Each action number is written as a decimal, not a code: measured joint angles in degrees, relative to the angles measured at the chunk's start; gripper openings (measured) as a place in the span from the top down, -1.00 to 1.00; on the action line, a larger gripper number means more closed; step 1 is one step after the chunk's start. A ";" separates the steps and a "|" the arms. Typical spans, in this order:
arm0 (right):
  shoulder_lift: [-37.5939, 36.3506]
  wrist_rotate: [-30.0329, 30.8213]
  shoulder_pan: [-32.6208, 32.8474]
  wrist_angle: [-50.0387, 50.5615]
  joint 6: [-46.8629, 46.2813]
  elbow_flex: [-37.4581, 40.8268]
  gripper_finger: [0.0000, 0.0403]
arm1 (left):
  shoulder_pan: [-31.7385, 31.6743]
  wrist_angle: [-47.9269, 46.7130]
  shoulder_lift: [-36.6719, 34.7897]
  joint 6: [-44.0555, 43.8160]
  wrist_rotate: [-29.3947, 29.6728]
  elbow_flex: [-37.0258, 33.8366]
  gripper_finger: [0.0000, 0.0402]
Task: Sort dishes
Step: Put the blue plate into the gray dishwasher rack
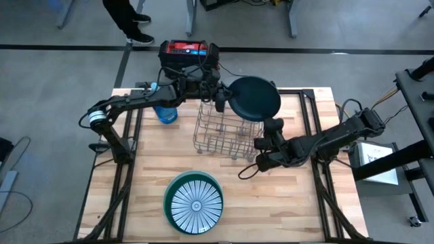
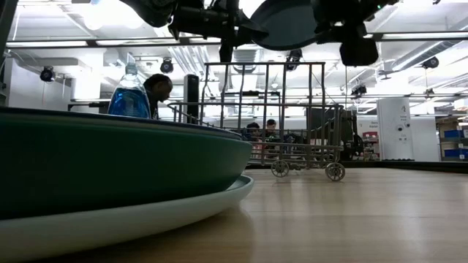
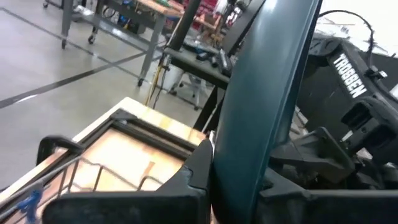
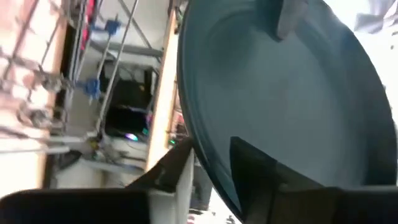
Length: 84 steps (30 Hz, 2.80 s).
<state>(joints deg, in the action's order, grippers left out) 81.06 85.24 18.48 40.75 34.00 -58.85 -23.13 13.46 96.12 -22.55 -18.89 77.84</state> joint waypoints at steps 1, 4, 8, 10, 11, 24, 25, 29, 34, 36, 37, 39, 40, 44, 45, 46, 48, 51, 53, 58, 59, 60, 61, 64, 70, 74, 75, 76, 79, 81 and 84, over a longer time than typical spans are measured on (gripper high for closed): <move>0.00 -0.06 0.00 -0.08 -0.39 -0.36 0.39 | 0.08 0.51 0.00 -0.10 0.02 0.00 0.91; -0.02 -0.14 0.00 0.15 -3.19 -1.30 0.21 | 0.05 1.70 -0.29 -0.29 0.06 0.00 0.91; -0.51 -0.16 -0.02 0.77 -8.33 -1.43 0.00 | -1.22 2.12 -0.68 -0.30 0.17 0.00 0.91; -1.11 -0.12 -0.02 0.94 -10.99 -1.04 -0.08 | -2.14 2.11 -0.70 -0.42 1.08 0.00 0.91; -1.45 -0.08 -0.02 0.96 -12.57 -0.88 -0.12 | -2.72 2.25 -0.75 -0.57 1.31 0.00 0.91; -9.21 -6.11 -0.18 7.58 -47.65 -0.23 -0.42 | -5.49 3.19 -1.55 5.21 4.49 0.02 0.91; -10.97 -7.56 -0.34 9.71 -52.31 -0.04 -0.42 | -5.35 2.99 -1.55 6.38 4.25 0.02 0.91; -18.30 -9.64 -0.17 15.49 -64.03 2.53 -0.41 | -4.87 2.00 -1.57 10.68 1.18 0.02 0.91; -28.45 -19.79 -0.13 11.79 -67.18 5.51 -0.43 | -4.71 -1.40 -1.60 15.33 1.37 0.02 0.91; -32.07 -24.52 -0.13 7.46 -67.12 6.78 -0.48 | -4.26 -1.62 -1.60 17.15 1.53 0.02 0.91; -33.73 -27.29 -0.18 4.85 -66.74 7.46 -0.50 | -3.88 -1.50 -1.60 17.79 1.65 0.02 0.91; -36.81 -31.48 -0.52 -2.02 -63.96 9.46 -0.55 | -2.75 -0.82 -1.60 18.84 2.48 0.02 0.91; -38.08 -33.36 -0.64 -5.74 -61.96 10.58 -0.57 | -2.13 -0.54 -1.60 19.03 3.63 0.02 0.91; -41.89 -36.16 -1.16 -17.95 -55.73 13.99 -0.64 | -0.14 -0.85 -1.60 20.55 7.34 0.02 0.91; -42.58 -35.74 -1.30 -19.18 -54.72 14.30 -0.64 | 0.27 -0.97 -1.60 20.58 7.93 0.02 0.91; -43.04 -35.55 -1.51 -19.67 -54.06 14.40 -0.65 | 0.57 -0.97 -1.60 20.59 8.08 0.02 0.91; -43.19 -35.43 -2.04 -20.81 -52.93 14.41 -0.65 | 1.25 -0.94 -1.64 20.55 8.07 0.02 0.91; -42.60 -35.83 -2.41 -23.24 -50.90 14.44 -0.65 | 2.12 -0.85 -1.77 20.07 7.91 0.02 0.91; -41.67 -36.40 -2.91 -26.09 -48.78 14.43 -0.65 | 2.89 -0.41 -1.77 19.95 7.97 0.02 0.91; -38.58 -40.64 -4.82 -33.46 -42.76 14.43 -0.62 | 4.61 0.16 -1.77 19.48 7.97 0.05 0.91; -38.08 -41.10 -5.19 -34.81 -41.71 14.43 -0.59 | 4.84 0.11 -1.77 19.27 7.92 0.09 0.91; -37.67 -41.81 -5.58 -35.79 -40.48 14.43 -0.55 | 5.02 0.13 -1.79 19.07 7.84 0.09 0.91; -37.28 -42.14 -5.86 -36.69 -39.21 14.43 -0.50 | 5.10 0.12 -1.77 19.07 7.86 0.09 0.91; -36.43 -42.27 -6.15 -37.53 -37.07 14.43 -0.27 | 5.11 0.10 -1.81 18.43 7.88 0.11 0.89; -35.92 -41.40 -6.21 -38.24 -35.72 14.43 0.50 | 5.08 -1.07 -1.92 16.33 7.98 0.13 0.66; -35.98 -38.19 -6.38 -38.34 -34.25 14.43 0.91 | 5.33 -1.03 -1.99 16.62 7.22 0.13 0.46; -35.92 -37.35 -6.32 -38.36 -34.19 14.43 0.90 | 5.33 -1.12 -2.01 16.73 7.17 0.13 0.41; -35.83 -36.95 -6.25 -38.23 -34.31 14.43 0.89 | 5.25 -1.75 -2.12 17.33 6.87 0.13 0.37; -35.88 -36.14 -6.24 -37.73 -34.30 14.45 0.90 | 5.08 -4.42 -2.87 19.92 5.67 0.13 0.25; -35.95 -35.19 -6.10 -37.32 -34.34 14.45 0.91 | 5.08 -6.99 -3.96 20.60 5.99 0.15 0.21; -35.98 -32.98 -6.14 -35.47 -35.35 14.52 0.91 | 4.64 -12.06 -5.73 22.17 8.81 0.17 0.20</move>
<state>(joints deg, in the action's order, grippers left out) 45.08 52.26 12.34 5.29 -1.35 -44.34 -18.49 1.40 90.39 -0.39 -10.08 78.02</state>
